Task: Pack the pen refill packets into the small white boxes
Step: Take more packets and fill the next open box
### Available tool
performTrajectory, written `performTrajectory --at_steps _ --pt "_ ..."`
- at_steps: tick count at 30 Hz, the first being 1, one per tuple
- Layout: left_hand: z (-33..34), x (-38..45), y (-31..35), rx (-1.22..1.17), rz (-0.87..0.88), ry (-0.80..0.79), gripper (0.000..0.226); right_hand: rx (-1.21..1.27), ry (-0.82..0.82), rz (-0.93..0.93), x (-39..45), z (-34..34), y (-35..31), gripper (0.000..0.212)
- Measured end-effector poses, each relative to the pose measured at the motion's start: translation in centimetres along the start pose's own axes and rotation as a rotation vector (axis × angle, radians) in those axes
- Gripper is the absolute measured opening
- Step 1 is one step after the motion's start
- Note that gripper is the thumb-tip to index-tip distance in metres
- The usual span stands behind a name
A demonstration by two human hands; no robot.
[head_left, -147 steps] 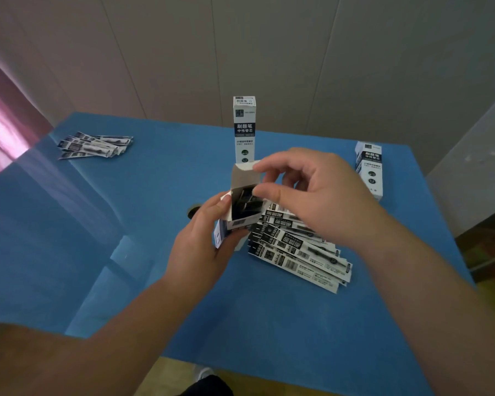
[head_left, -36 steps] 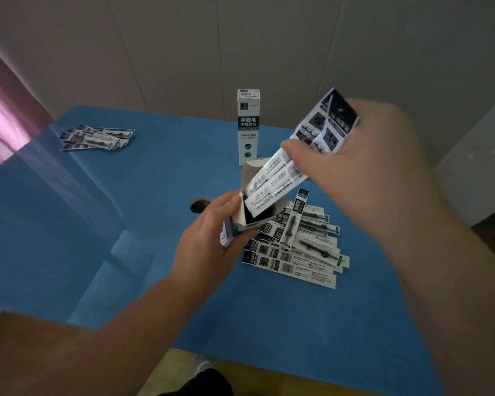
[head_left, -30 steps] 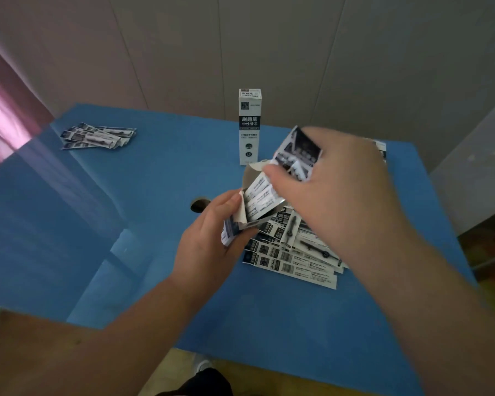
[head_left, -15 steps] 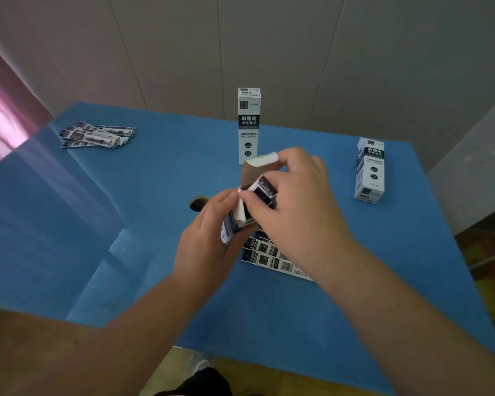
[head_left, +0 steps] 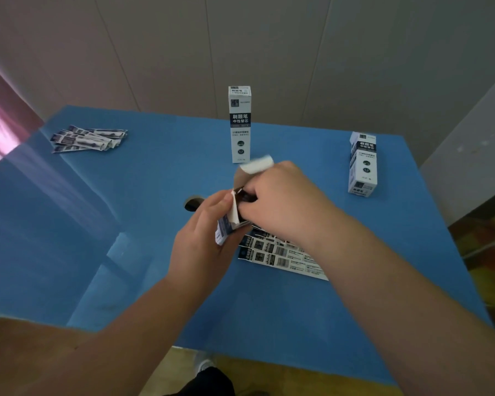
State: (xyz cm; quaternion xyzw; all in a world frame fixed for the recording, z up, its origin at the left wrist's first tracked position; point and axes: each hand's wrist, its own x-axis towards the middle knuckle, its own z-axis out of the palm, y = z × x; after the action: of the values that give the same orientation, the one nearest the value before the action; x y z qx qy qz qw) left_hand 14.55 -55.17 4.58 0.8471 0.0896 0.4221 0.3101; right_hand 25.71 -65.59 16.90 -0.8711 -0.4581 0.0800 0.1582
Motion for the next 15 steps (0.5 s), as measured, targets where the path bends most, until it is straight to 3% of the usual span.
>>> performTrajectory --at_steps 3,7,9,12,15 --pt "-0.3 0.0 -0.1 -0.009 -0.088 -0.017 0.053 0.215 0.026 -0.065 -0.4 0.4 1.7 0.025" --pt "-0.6 0.1 0.1 -0.032 -0.166 -0.033 0.052 0.658 0.319 0.043 -2.1 1.3 4.9 0.021" --pt "-0.7 0.2 0.1 -0.025 -0.183 -0.062 0.053 0.550 0.348 0.180 -2.2 2.5 7.9 0.023" --pt "-0.7 0.3 0.1 -0.038 -0.221 -0.073 0.056 0.148 0.012 0.350 -2.2 4.6 11.6 0.048" --pt "-0.6 0.4 -0.2 -0.040 -0.229 -0.070 0.054 -0.051 -0.134 0.330 -2.1 6.1 12.6 0.052"
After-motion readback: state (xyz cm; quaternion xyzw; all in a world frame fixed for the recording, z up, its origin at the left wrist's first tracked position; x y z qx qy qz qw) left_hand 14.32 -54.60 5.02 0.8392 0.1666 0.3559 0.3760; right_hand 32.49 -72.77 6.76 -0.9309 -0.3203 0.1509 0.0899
